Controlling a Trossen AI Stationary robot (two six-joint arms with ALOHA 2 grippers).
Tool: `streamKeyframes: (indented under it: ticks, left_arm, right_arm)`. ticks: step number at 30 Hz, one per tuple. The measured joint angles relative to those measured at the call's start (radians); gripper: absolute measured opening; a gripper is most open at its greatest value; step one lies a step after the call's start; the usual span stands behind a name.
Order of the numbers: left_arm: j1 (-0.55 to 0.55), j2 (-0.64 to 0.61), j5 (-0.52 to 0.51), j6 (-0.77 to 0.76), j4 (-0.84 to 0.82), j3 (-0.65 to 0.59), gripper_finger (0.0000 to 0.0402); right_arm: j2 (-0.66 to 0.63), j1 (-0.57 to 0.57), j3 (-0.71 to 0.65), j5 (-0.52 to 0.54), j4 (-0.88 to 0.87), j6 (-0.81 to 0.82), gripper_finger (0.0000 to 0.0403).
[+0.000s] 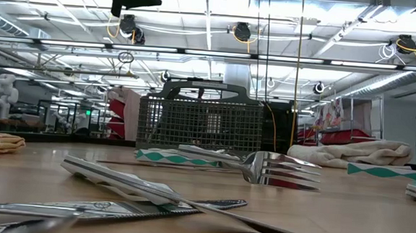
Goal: Sort silverware
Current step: Put the blue fork into the silverware basket
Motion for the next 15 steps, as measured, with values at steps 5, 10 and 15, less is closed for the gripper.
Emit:
streamKeyframes:
  ticks: [5,10,15]
  left_arm:
    - [0.0,0.0,-0.015,0.008,0.0,0.0,0.0151]
    - [0.0,0.0,-0.018,0.026,0.0,0.0,0.0151]
    - [0.0,0.0,-0.018,0.027,0.001,0.0,0.0151]
  right_arm:
    - [0.016,0.0,0.001,-0.025,0.009,0.031,0.0097]
    - [0.017,0.0,0.0,-0.041,0.012,0.083,0.0009]
    - [0.023,-0.02,0.034,-0.038,-0.035,0.117,0.0001]
